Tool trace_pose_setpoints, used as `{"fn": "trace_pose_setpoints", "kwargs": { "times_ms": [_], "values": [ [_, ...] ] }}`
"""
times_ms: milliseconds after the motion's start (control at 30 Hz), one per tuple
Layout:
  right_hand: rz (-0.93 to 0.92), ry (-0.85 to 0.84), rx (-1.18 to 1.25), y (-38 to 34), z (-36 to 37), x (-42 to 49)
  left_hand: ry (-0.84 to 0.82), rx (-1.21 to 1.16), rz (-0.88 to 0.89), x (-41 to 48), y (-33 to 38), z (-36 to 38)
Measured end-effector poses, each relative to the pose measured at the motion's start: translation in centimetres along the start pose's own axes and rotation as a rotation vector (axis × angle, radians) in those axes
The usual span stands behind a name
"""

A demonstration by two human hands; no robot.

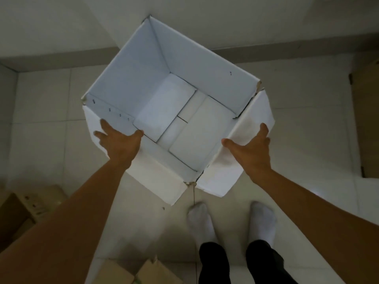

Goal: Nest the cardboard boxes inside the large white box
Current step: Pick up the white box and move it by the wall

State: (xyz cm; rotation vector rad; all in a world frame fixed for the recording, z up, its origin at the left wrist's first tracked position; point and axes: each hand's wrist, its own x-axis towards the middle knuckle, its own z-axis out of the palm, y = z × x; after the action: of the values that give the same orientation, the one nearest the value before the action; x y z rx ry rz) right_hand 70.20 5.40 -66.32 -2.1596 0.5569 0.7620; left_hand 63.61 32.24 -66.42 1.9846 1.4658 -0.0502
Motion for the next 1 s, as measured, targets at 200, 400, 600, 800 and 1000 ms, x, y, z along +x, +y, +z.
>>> {"fn": "trace_pose_setpoints", "kwargs": {
  "times_ms": [200, 400, 600, 800, 1000],
  "values": [
    [0.13, -0.088, 0.174, -1.1, 2.9, 0.6, 0.012, -0.178, -0.207, 3.1, -0.1, 2.0],
    [-0.036, 0.094, 0.012, -3.0, 2.3, 2.9, 0.081, -0.401, -0.259, -0.2, 0.0, 4.1],
    [-0.166, 0.217, -0.096, -2.9, -0.1, 3.8, 0.121, -0.205, -0.245, -1.9, -0.1, 5.1],
    [-0.201, 0.208, -0.124, 0.2, 2.9, 1.2, 0.296, 0.282, 0.273, 5.3, 1.6, 1.4],
    [-0.31, 0.306, -0.213, -0.5, 2.6, 4.4, 0.095, 0.473, 0.345, 11.1, 2.5, -1.3]
  ]
}}
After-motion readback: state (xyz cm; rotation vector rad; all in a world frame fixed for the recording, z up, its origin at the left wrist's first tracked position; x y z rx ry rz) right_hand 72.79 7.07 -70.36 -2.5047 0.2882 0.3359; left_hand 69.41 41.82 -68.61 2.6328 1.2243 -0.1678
